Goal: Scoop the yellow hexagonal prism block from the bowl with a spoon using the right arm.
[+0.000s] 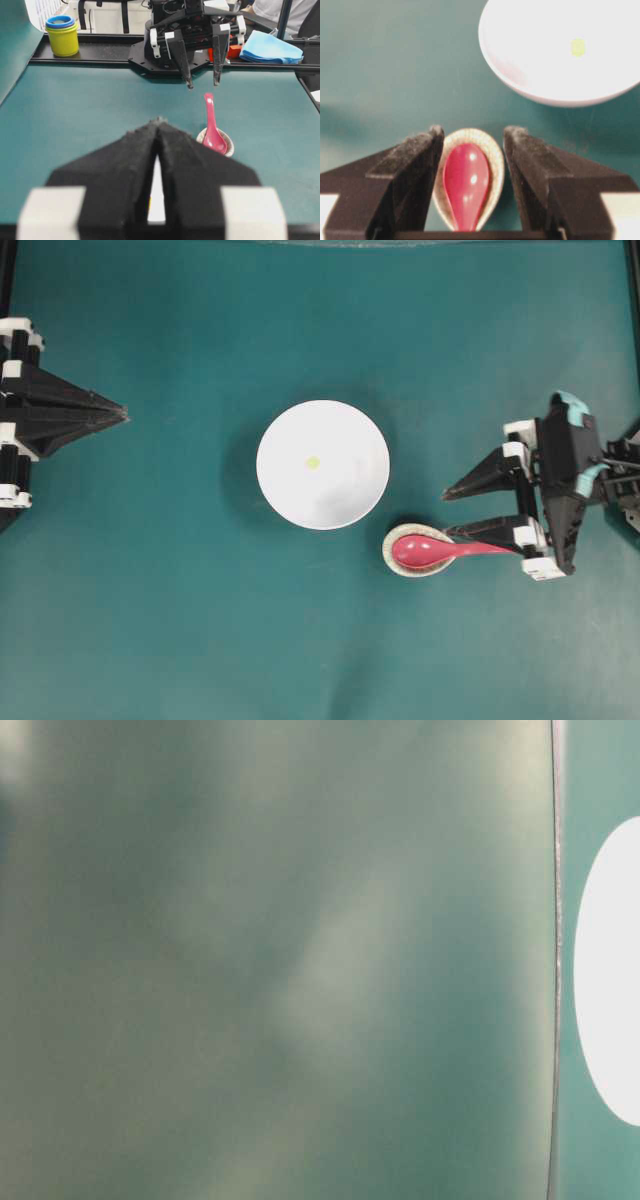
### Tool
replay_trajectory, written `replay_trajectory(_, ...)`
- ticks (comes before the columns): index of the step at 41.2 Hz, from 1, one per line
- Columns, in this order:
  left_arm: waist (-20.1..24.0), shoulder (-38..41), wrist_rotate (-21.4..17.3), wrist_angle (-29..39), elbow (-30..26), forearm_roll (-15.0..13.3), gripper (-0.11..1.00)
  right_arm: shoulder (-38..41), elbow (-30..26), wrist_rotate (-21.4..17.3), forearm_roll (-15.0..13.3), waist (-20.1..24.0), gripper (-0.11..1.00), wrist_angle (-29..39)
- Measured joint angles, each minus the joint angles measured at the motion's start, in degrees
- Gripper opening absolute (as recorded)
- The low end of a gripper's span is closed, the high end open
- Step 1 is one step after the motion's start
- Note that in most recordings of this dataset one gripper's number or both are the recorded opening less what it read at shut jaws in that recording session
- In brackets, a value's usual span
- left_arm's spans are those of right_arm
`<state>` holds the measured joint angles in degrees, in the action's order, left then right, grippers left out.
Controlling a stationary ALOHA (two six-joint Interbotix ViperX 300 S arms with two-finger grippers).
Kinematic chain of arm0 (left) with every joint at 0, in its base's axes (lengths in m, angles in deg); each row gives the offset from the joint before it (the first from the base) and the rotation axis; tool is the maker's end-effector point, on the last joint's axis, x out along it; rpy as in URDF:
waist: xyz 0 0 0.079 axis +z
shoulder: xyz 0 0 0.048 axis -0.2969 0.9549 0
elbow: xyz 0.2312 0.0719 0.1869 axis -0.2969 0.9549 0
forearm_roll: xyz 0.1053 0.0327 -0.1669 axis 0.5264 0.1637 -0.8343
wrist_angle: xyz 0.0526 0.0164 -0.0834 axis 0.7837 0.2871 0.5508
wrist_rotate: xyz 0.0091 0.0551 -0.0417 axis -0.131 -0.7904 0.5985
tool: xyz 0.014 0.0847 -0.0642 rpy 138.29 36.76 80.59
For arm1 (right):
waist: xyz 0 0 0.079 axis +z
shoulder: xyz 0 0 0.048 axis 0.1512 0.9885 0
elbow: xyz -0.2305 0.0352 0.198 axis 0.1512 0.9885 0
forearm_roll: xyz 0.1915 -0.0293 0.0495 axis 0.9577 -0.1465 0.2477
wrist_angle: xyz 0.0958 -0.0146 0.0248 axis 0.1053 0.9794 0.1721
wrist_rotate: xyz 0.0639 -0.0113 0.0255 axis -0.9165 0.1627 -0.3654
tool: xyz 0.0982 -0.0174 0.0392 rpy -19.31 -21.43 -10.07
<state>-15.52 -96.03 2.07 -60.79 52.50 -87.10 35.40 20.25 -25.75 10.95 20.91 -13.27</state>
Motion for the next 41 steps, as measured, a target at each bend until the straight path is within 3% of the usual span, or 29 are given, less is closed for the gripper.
replay_trajectory(9,0.0,0.0,0.35,0.09,0.0,0.09,0.03,0.44,5.89,0.0,2.29,3.16,0.56,-11.07)
replay_trajectory(19,0.0,0.09,0.35,0.0,0.0,0.0,0.03,4.92,11.34,-0.26,8.53,10.46,0.56,-23.29)
replay_trajectory(30,0.0,1.49,0.35,0.0,0.0,0.0,0.03,15.82,11.78,-1.41,13.8,17.58,0.56,-34.01)
replay_trajectory(41,0.0,3.08,0.35,-1.23,0.0,0.0,0.03,24.43,10.72,-5.54,14.5,20.83,0.56,-37.88)
